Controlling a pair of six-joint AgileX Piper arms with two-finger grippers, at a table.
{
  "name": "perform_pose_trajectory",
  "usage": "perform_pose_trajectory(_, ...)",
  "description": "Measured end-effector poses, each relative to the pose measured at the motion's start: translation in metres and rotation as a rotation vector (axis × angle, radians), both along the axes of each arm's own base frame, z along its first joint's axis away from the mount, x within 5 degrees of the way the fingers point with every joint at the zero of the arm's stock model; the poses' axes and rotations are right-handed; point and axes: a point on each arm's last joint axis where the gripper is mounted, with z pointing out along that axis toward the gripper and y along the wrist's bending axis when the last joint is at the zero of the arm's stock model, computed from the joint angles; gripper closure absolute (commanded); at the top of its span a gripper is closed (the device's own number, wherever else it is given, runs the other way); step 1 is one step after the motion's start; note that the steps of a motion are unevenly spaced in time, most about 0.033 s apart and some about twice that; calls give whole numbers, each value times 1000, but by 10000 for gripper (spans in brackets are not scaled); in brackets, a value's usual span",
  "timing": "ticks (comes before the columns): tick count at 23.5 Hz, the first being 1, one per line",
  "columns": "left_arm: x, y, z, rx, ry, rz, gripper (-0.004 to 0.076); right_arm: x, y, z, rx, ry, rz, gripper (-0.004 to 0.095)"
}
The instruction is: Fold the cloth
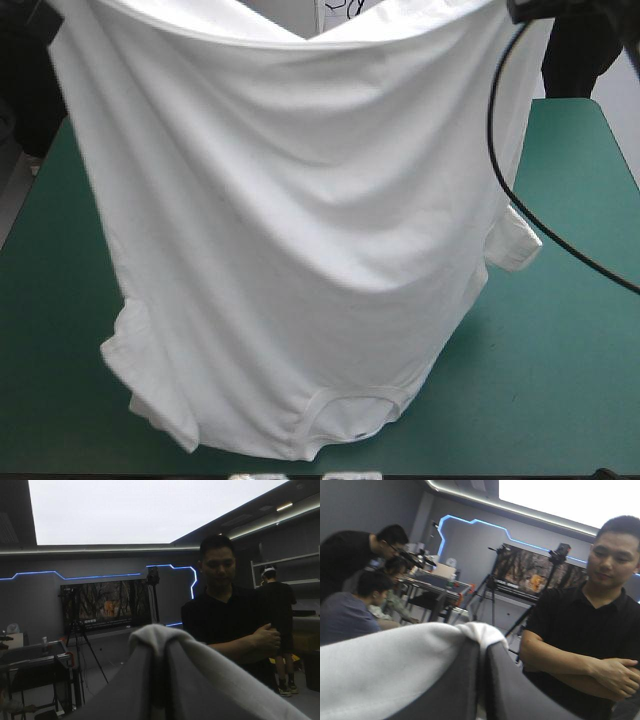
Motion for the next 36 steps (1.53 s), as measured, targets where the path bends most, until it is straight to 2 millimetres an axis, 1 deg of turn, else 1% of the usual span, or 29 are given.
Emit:
perform_pose_trajectory(1, 18, -1, -3, -8, -4, 23, 741, 21, 9, -6, -19, -3, -27, 925)
perform_pose_trajectory(2, 43, -1, -8, -26, -12, 56, 741, 43, 19, -13, -53, -23, -48, 926)
perform_pose_trajectory(4, 81, 0, -17, -59, -36, 116, 741, 73, 32, -21, -29, -37, -41, 926)
perform_pose_trajectory(6, 104, 0, -23, -86, -49, 151, 741, 96, 31, -22, 35, -54, -44, 925)
perform_pose_trajectory(8, 113, 0, -24, -97, -65, 167, 741, 107, 25, -19, 74, -77, -61, 925)
perform_pose_trajectory(10, 116, 1, -22, -109, -89, 178, 741, 112, 20, -14, 102, -107, -69, 925)
perform_pose_trajectory(14, 111, 4, -11, -133, -149, 189, 741, 110, 17, -5, 140, -156, -47, 926)
perform_pose_trajectory(15, 107, 4, -6, -140, -173, 191, 741, 110, 18, -4, 148, -157, -32, 926)
perform_pose_trajectory(17, 104, 4, -4, -137, -176, 185, 741, 110, 19, -5, 156, -141, -17, 926)
perform_pose_trajectory(19, 106, 1, -7, -112, -141, 167, 741, 116, 21, -12, 151, -91, -15, 925)
perform_pose_trajectory(20, 113, -2, -14, -80, -84, 146, 741, 127, 24, -25, 144, -30, -12, 925)
perform_pose_trajectory(22, 126, -7, -28, -50, -9, 129, 741, 139, 26, -40, 133, 31, -12, 926)
perform_pose_trajectory(24, 146, -11, -53, -16, 96, 117, 741, 157, 28, -66, 127, 134, -16, 926)
perform_pose_trajectory(25, 170, -16, -88, 18, 227, 109, 741, 176, 28, -100, 128, 264, -24, 926)
perform_pose_trajectory(26, 188, -20, -126, 55, 361, 98, 741, 192, 28, -135, 129, 393, -30, 926)
perform_pose_trajectory(27, 196, -22, -147, 75, 433, 92, 741, 200, 28, -160, 128, 478, -34, 926)
perform_pose_trajectory(28, 206, -24, -185, 108, 559, 83, 741, 208, 27, -193, 118, 594, -42, 926)
perform_pose_trajectory(29, 209, -25, -205, 123, 623, 80, 741, 211, 27, -216, 118, 678, -41, 926)
perform_pose_trajectory(30, 209, -25, -239, 142, 728, 74, 741, 211, 28, -243, 108, 783, -33, 926)
perform_pose_trajectory(31, 206, -25, -261, 152, 796, 70, 741, 210, 29, -262, 85, 856, -28, 926)
perform_pose_trajectory(32, 199, -25, -290, 171, 896, 59, 741, 205, 31, -287, 67, 971, -14, 926)
perform_pose_trajectory(34, 186, -24, -317, 188, 1001, 42, 741, 197, 33, -311, 37, 1102, 7, 925)
perform_pose_trajectory(36, 173, -23, -334, 200, 1075, 26, 741, 188, 33, -327, 3, 1194, 31, 925)
